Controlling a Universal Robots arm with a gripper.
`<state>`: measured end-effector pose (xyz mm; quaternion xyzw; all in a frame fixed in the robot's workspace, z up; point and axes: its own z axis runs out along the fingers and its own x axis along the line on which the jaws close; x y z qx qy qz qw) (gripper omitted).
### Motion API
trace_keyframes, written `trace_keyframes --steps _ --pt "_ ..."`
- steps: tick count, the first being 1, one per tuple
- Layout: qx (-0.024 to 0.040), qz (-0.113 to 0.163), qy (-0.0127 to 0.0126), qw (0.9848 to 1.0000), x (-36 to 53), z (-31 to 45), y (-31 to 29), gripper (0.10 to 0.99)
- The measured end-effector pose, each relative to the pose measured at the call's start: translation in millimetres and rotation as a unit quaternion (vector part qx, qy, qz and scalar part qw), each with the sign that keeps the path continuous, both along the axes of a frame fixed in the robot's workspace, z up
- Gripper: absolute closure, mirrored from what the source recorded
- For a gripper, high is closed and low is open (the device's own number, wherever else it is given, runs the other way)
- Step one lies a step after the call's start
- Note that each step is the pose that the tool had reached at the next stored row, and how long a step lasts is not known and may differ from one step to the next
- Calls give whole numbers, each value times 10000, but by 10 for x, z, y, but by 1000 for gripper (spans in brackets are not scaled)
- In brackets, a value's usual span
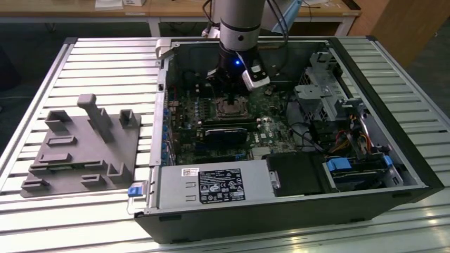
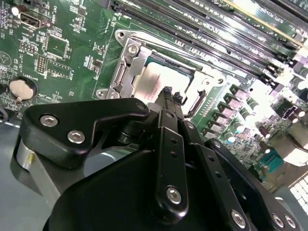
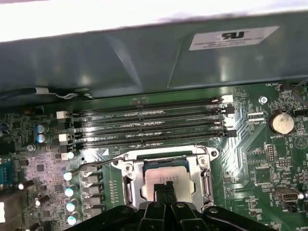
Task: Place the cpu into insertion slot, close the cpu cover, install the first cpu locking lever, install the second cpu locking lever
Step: 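Close the cpu cover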
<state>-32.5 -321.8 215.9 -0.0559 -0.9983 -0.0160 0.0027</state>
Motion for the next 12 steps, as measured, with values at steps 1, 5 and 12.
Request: trace_keyframes --steps 1,5,12 --pt "-6 8 -28 10000 -4 -2 0 980" --pt "-16 20 -123 9999 -32 -2 -1 980" --pt "-16 19 -138 9999 -40 123 -1 980"
